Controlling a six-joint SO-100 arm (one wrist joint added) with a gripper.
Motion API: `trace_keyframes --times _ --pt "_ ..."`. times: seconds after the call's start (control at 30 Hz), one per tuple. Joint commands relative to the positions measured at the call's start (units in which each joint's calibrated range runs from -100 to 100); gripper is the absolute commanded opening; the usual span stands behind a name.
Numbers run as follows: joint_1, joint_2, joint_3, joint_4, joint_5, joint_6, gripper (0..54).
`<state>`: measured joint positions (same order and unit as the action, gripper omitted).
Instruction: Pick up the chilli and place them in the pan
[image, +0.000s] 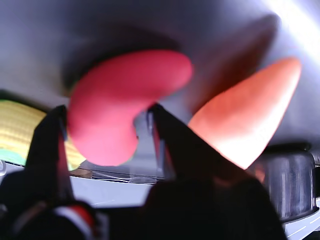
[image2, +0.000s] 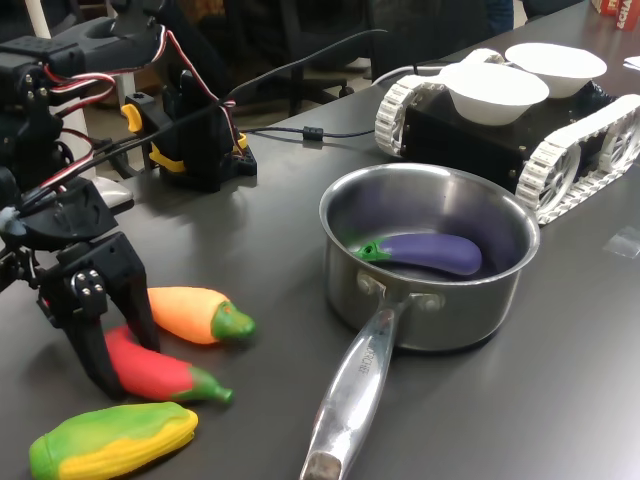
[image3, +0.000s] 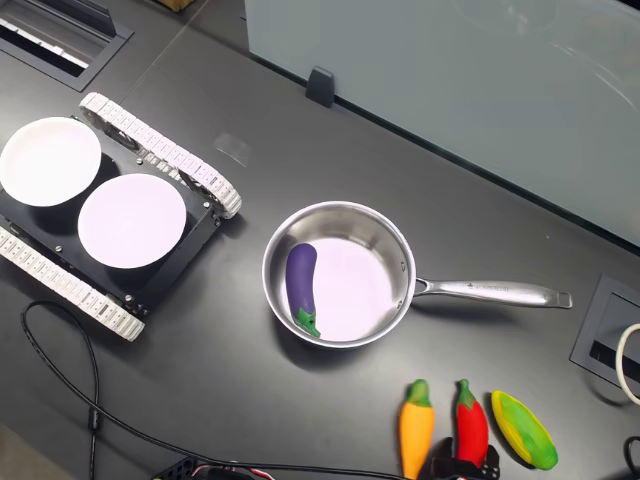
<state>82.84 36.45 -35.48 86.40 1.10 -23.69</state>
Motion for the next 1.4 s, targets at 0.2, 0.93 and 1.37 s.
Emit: trace_keyframes --times 0.2,0.93,1.37 --pt "1.45 -0.47 -2.01 1.83 1.66 -2.27 7.6" --pt "3.51 -39.7 28.43 -14.12 4.64 -4.63 0.0" --pt "7.64 -56.48 26.98 -16.85 1.22 -4.71 0.0"
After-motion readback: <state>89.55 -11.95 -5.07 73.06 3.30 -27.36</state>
